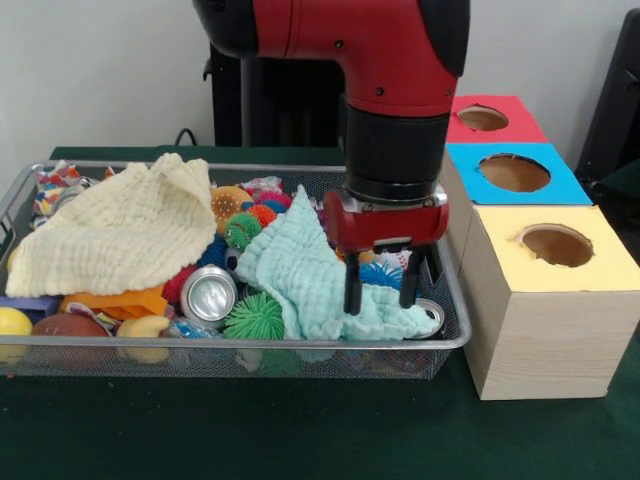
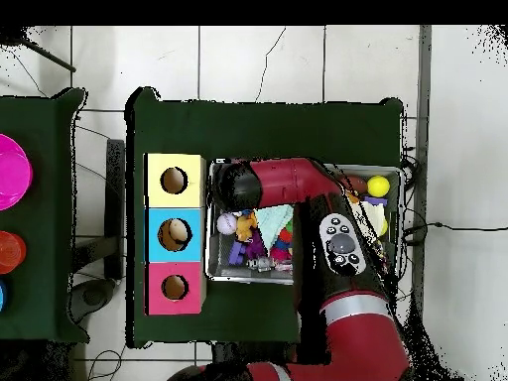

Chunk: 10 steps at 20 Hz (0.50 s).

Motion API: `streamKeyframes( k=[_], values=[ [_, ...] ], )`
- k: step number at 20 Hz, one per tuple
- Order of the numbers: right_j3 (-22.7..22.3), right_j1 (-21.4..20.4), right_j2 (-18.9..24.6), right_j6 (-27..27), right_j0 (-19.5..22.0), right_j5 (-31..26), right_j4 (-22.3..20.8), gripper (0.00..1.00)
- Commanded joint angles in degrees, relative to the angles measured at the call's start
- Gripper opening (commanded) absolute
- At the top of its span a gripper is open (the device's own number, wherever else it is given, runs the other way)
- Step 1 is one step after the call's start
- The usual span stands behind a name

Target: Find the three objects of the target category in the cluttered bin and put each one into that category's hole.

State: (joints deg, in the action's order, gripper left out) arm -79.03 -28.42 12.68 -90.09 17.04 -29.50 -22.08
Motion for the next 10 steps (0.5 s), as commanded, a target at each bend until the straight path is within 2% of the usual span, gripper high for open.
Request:
streamKeyframes(
  k=[1,5,10],
  values=[
    [4.8,4.5,-2.5,-0.9,1.4,1.1,-5.1,1.00],
    [4.5,3.2,-1.6,1.5,3.3,-1.4,-5.1,1.00],
    [0.9,2.8,-1.6,1.3,5.5,-1.0,-5.8,1.00]
  ],
)
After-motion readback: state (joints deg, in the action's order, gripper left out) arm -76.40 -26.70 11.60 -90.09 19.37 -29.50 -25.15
